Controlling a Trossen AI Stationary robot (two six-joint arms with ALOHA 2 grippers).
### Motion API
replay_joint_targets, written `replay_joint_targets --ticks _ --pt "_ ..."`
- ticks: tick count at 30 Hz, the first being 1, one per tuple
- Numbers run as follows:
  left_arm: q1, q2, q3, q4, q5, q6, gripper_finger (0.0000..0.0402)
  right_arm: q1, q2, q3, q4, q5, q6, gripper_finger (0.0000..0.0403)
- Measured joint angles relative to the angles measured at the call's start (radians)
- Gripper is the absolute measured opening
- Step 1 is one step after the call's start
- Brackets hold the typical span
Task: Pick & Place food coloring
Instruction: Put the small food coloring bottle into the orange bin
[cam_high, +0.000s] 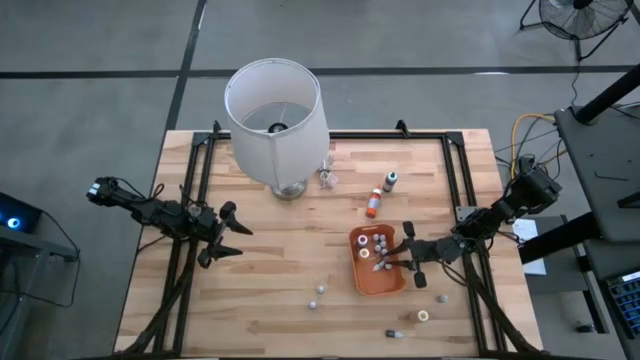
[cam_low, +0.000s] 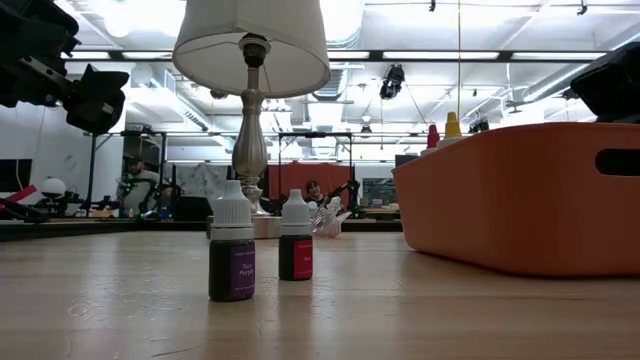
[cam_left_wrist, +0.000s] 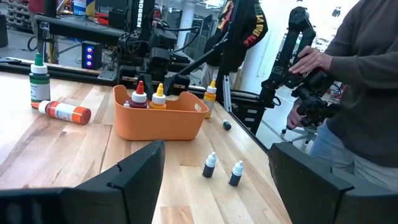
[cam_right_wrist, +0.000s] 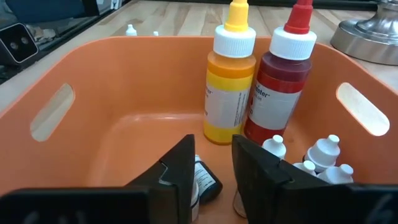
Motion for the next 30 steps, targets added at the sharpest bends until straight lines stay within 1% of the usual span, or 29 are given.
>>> replay_joint_targets --ticks 5,8,15,21,25,30 --pt "0.000 0.000 0.000 0.000 0.000 0.000 0.0259 0.000 -0.002 0.000 0.001 0.000 -0.006 0.0089" --pt "0.000 0.000 0.000 0.000 0.000 0.000 0.0259 0.000 -0.021 0.000 0.002 0.000 -0.039 0.0093" --pt "0.000 0.000 0.000 0.000 0.000 0.000 0.0259 0.000 -0.082 0.020 0.002 0.000 -0.066 0.0130" --pt "0.000 0.000 0.000 0.000 0.000 0.000 0.0259 0.000 -0.130 0.092 -0.012 0.005 -0.164 0.0168" --pt "0.000 0.000 0.000 0.000 0.000 0.000 0.0259 -0.005 -0.160 0.182 -0.137 0.009 -0.223 0.0186" --pt "0.000 0.000 0.000 0.000 0.000 0.000 0.0259 -0.024 -0.169 0.321 -0.333 0.009 -0.234 0.0192"
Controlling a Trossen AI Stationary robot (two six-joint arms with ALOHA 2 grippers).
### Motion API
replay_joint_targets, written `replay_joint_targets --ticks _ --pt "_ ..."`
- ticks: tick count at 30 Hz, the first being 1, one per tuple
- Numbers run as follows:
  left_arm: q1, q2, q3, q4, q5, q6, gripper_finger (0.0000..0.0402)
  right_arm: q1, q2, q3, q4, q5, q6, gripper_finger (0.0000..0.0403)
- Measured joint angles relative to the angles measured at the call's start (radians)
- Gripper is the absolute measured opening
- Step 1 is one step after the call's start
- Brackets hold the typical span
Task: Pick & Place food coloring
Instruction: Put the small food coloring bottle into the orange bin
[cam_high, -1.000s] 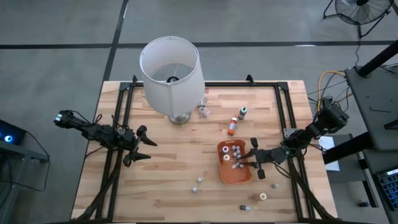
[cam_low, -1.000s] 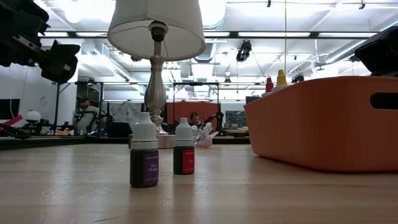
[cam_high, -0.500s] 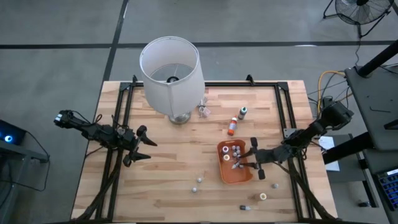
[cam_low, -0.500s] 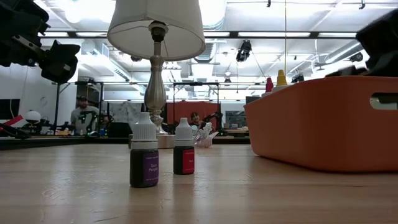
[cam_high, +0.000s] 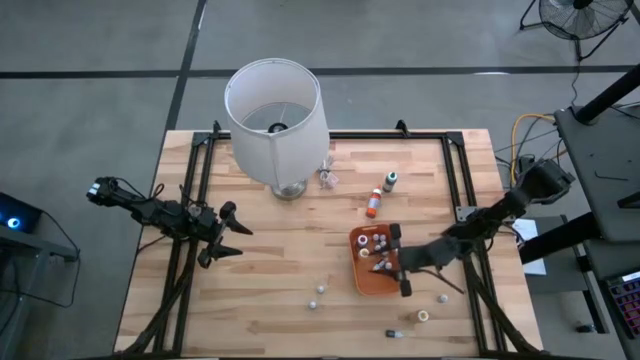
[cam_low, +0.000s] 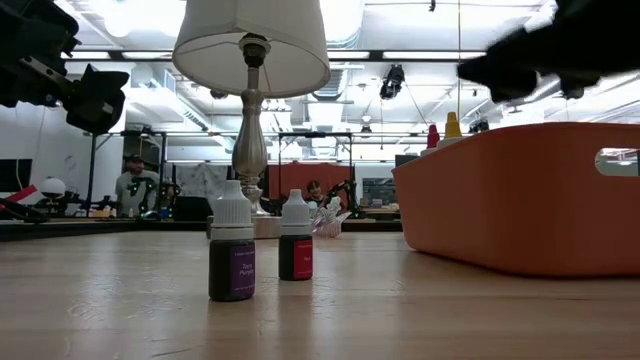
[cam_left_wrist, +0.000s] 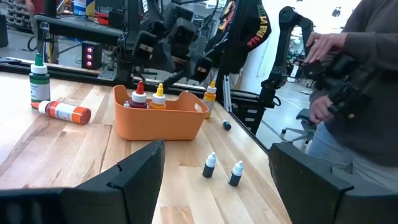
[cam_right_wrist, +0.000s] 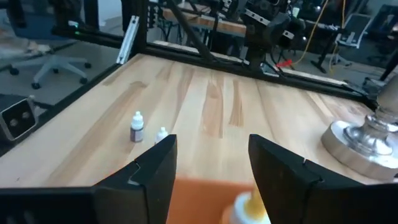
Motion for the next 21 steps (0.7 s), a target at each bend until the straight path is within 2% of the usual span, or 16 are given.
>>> replay_joint_targets --ticks 8,15,21 --pt "0.000 0.000 0.000 0.000 0.000 0.000 0.0259 -0.067 0.004 0.213 -0.154 0.000 -0.046 0.0192" --pt "0.000 0.000 0.000 0.000 0.000 0.000 0.0259 -0.114 0.004 0.374 -0.359 0.009 -0.037 0.0192" --pt "0.000 0.000 0.000 0.000 0.000 0.000 0.0259 -0.147 0.005 0.516 -0.687 0.180 0.154 0.0192"
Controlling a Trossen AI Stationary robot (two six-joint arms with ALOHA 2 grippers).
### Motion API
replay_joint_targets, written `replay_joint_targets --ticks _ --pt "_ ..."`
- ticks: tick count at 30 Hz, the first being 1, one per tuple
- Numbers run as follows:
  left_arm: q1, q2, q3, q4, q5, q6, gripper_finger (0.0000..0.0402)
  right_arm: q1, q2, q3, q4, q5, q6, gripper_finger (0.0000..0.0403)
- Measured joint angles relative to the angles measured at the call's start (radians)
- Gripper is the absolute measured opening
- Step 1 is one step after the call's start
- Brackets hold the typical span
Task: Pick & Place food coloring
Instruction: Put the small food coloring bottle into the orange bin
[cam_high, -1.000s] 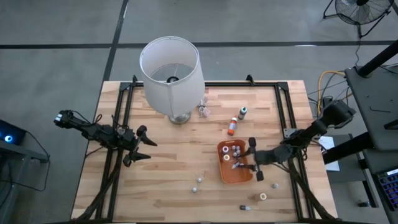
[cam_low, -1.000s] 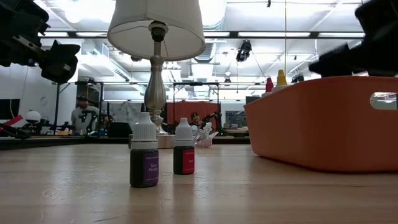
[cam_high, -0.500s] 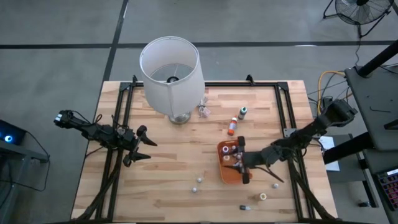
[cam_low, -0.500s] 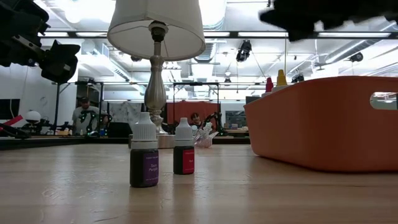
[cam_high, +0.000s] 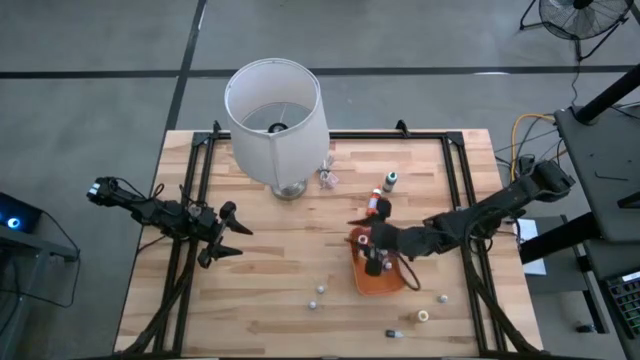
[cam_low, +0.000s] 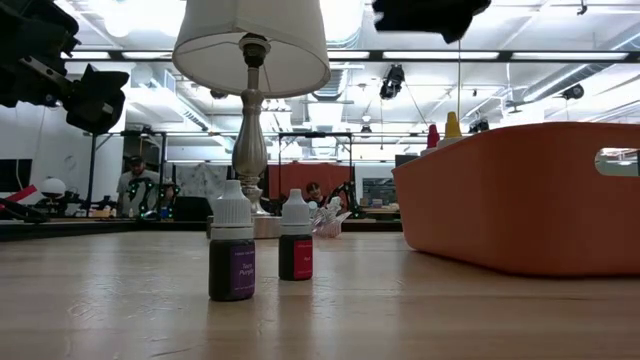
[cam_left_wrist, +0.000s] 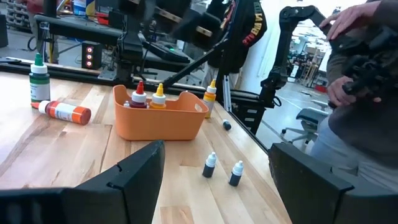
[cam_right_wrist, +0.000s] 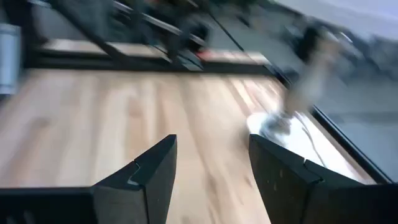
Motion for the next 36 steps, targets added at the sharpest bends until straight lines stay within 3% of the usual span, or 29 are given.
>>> replay_joint_targets --ticks 4,16,25,29,36 --pt "0.000 0.000 0.000 0.000 0.000 0.000 0.0258 -0.029 0.000 0.091 -0.228 0.058 0.151 0.0192" --pt "0.000 0.000 0.000 0.000 0.000 0.000 0.0258 -0.077 0.000 0.345 -0.759 0.061 0.499 0.0192" --pt "0.000 0.000 0.000 0.000 0.000 0.000 0.0259 -0.085 -0.001 0.501 -1.264 0.077 0.910 0.0192" --pt "0.000 0.000 0.000 0.000 0.000 0.000 0.0258 -0.085 -0.001 0.533 -1.444 -0.009 1.106 0.0192" --pt "0.000 0.000 0.000 0.000 0.000 0.000 0.0259 -0.085 -0.001 0.529 -1.584 -0.310 1.300 0.0192"
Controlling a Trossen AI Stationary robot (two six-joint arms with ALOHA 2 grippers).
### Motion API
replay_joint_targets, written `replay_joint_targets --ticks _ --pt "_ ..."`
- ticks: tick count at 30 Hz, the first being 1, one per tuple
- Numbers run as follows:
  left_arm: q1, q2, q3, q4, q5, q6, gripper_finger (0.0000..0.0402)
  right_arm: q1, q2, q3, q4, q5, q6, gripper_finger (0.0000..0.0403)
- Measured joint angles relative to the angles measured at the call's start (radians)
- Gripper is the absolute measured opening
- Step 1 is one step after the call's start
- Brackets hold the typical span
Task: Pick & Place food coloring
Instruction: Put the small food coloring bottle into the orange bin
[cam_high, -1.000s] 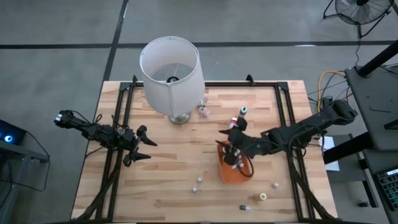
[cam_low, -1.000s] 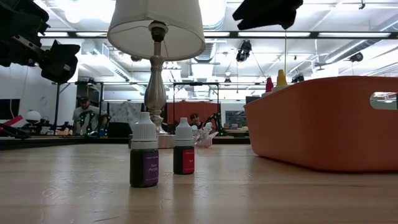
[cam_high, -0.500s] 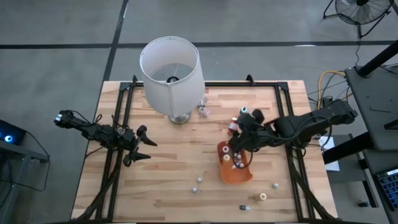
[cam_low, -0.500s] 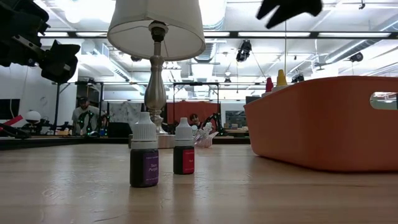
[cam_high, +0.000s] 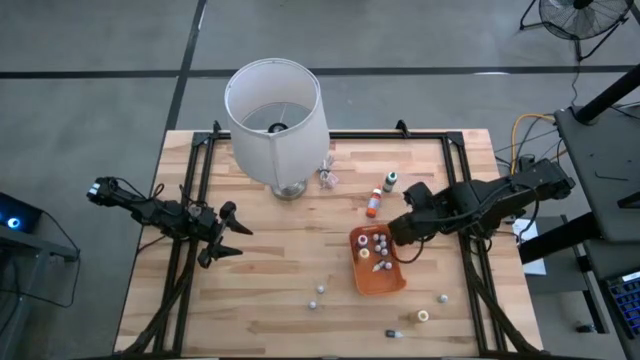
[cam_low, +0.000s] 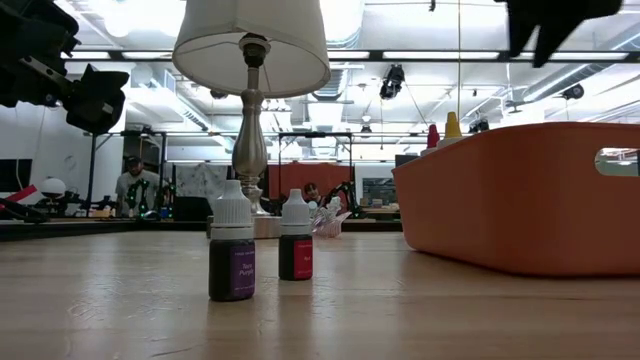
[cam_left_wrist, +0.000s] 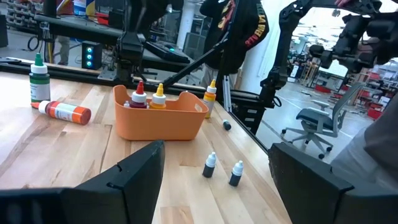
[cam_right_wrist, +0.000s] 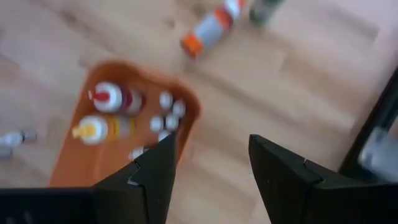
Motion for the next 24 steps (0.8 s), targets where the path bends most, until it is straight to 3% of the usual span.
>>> replay_joint_targets --ticks 9,24 --pt "0.000 0.000 0.000 0.000 0.000 0.000 0.0259 0.097 0.000 -0.004 -0.008 -0.192 0.013 0.0192" --pt "0.000 0.000 0.000 0.000 0.000 0.000 0.0258 0.519 0.000 -0.072 0.001 -0.212 0.188 0.0192"
